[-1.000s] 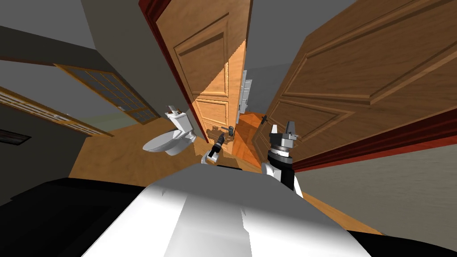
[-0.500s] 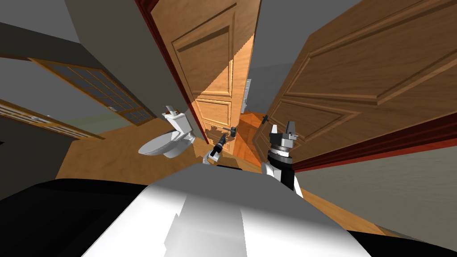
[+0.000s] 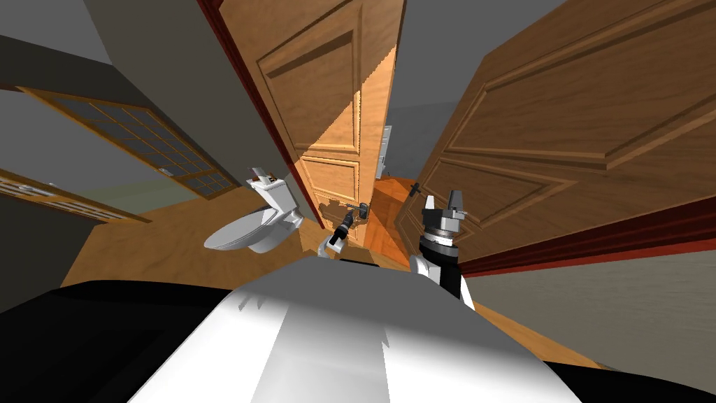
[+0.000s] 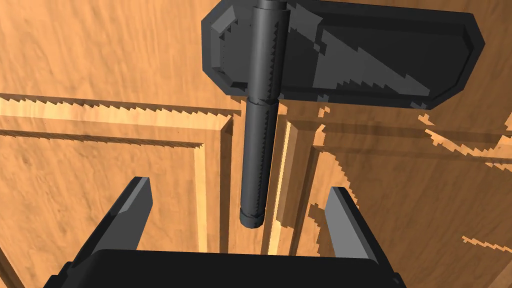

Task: Push the door open

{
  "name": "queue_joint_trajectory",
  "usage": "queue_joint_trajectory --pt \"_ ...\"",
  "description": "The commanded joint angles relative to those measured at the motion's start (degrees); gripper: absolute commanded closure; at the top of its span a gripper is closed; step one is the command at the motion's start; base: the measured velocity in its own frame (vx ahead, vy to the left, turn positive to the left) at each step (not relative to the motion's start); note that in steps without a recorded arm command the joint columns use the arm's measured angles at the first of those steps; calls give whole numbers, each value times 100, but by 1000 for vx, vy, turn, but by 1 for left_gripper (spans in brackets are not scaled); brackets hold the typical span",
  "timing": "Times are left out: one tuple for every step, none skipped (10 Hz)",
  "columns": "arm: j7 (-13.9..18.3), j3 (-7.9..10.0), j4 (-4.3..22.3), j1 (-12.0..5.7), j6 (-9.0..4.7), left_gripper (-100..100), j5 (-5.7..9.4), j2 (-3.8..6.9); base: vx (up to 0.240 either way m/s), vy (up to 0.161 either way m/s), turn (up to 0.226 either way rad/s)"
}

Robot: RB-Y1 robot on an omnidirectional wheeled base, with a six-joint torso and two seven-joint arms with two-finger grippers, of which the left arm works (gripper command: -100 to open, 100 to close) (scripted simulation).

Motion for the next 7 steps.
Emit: queue_joint_trajectory --pt "-10 34 76 -39 -35 -100 5 -16 193 -67 -22" --pt "-17 54 121 -62 -55 -100 8 -32 196 -54 -27" --pt "-22 73 162 -82 -73 -100 10 -51 179 -12 -18" --pt "-27 89 197 -99 -89 -100 12 -72 170 -5 -23" --pt "-32 105 233 -117 -105 -100 14 -97 167 -30 -27" --pt "-27 94 206 -104 -92 -100 13 -80 73 -14 -1" --pt "-27 94 206 -104 -92 100 13 -80 -10 4 4"
